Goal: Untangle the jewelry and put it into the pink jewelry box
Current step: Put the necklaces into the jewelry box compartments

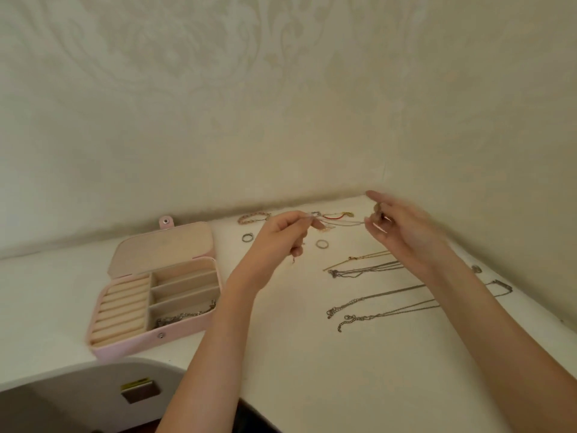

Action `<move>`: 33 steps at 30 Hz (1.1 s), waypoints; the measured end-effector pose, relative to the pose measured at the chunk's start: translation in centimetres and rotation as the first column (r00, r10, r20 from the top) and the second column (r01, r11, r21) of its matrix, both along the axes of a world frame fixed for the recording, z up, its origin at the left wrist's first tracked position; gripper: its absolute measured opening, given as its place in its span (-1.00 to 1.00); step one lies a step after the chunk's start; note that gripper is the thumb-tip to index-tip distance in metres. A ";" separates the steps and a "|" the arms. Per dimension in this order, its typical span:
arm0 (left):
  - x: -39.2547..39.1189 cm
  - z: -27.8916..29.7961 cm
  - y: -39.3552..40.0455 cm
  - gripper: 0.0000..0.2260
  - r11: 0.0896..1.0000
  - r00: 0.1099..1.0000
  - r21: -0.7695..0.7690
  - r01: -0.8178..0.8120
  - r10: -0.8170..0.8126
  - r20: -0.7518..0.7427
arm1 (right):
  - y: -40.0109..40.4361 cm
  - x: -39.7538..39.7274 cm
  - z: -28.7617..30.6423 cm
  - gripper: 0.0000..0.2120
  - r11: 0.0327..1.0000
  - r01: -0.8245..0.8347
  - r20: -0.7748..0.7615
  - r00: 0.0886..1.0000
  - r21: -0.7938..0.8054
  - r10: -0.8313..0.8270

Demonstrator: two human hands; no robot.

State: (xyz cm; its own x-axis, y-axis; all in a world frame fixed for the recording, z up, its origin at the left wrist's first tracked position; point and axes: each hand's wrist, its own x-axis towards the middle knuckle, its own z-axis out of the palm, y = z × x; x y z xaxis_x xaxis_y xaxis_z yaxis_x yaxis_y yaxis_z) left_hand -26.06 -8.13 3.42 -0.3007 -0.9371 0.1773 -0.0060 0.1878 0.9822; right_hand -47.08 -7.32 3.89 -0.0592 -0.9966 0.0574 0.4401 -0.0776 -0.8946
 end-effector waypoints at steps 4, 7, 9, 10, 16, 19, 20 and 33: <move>4.3 0.4 2.1 -0.71 0.985 0.983 -0.001 -0.171 0.170 -0.069 | 1.1 3.8 -0.3 -0.77 0.982 -0.067 -0.776 0.623 -0.175 -0.095; 8.2 1.0 3.3 -0.64 0.966 0.959 -0.003 -0.260 0.258 -0.114 | 1.3 7.2 -0.3 -0.77 0.953 -0.185 -0.876 0.465 -0.238 -0.128; 10.8 1.0 3.8 -0.62 0.955 0.939 0.013 -0.295 0.293 -0.179 | 1.1 9.5 0.2 -0.76 0.942 -0.226 -0.891 0.434 -0.249 -0.131; 12.1 0.9 4.1 -0.66 0.946 0.925 0.019 -0.325 0.321 -0.205 | 0.9 10.6 0.6 -0.76 0.936 -0.238 -0.889 0.438 -0.259 -0.134; 15.5 -1.0 7.6 -0.75 0.850 0.851 -0.206 -0.485 0.513 0.112 | -0.2 16.7 5.8 -0.76 0.871 -0.274 -0.773 0.612 -0.408 -0.170; 15.7 -1.5 9.1 -0.82 0.849 0.835 -0.251 -0.465 0.515 0.196 | -0.1 18.4 7.4 -0.76 0.822 -0.300 -0.713 0.679 -0.484 -0.172; 15.8 -1.6 9.5 -0.84 0.844 0.828 -0.245 -0.477 0.525 0.198 | 0.1 18.6 7.6 -0.77 0.811 -0.327 -0.714 0.684 -0.486 -0.152; 16.4 -3.6 11.9 -0.73 0.775 0.649 -0.331 -0.538 0.631 0.424 | 1.6 21.6 5.9 -0.74 0.727 -0.564 -0.792 0.609 -0.391 0.046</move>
